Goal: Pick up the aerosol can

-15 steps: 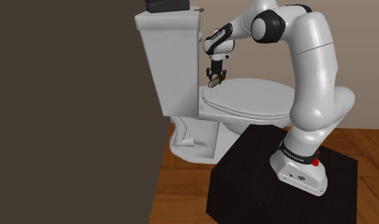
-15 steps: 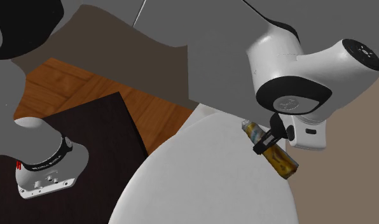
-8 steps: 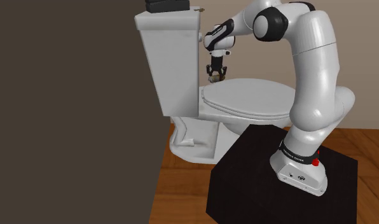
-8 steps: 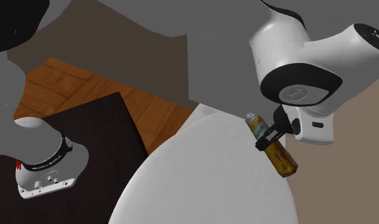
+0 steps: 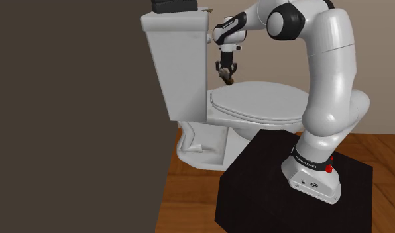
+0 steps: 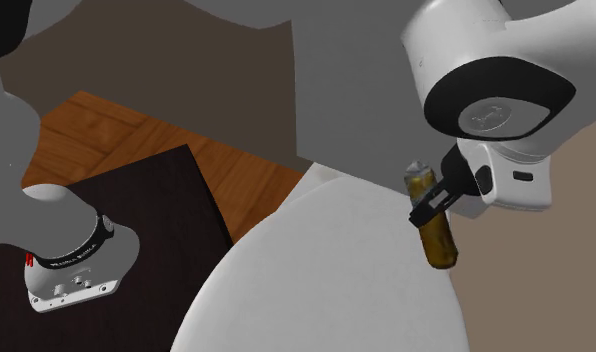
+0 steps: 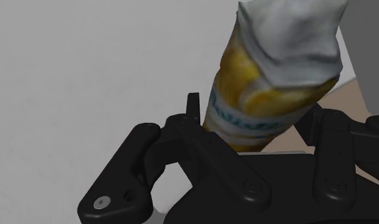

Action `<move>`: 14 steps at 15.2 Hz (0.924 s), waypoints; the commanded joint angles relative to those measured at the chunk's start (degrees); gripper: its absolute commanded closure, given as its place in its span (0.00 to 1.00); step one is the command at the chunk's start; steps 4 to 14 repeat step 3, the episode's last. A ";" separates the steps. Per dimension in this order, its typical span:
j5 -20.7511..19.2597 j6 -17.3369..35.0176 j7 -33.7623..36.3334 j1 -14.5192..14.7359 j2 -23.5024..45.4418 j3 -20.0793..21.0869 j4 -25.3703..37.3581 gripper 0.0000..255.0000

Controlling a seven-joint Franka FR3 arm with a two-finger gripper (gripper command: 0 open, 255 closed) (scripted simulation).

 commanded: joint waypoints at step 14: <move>-0.15 -1.54 0.12 0.01 -0.58 -0.08 0.97 1.00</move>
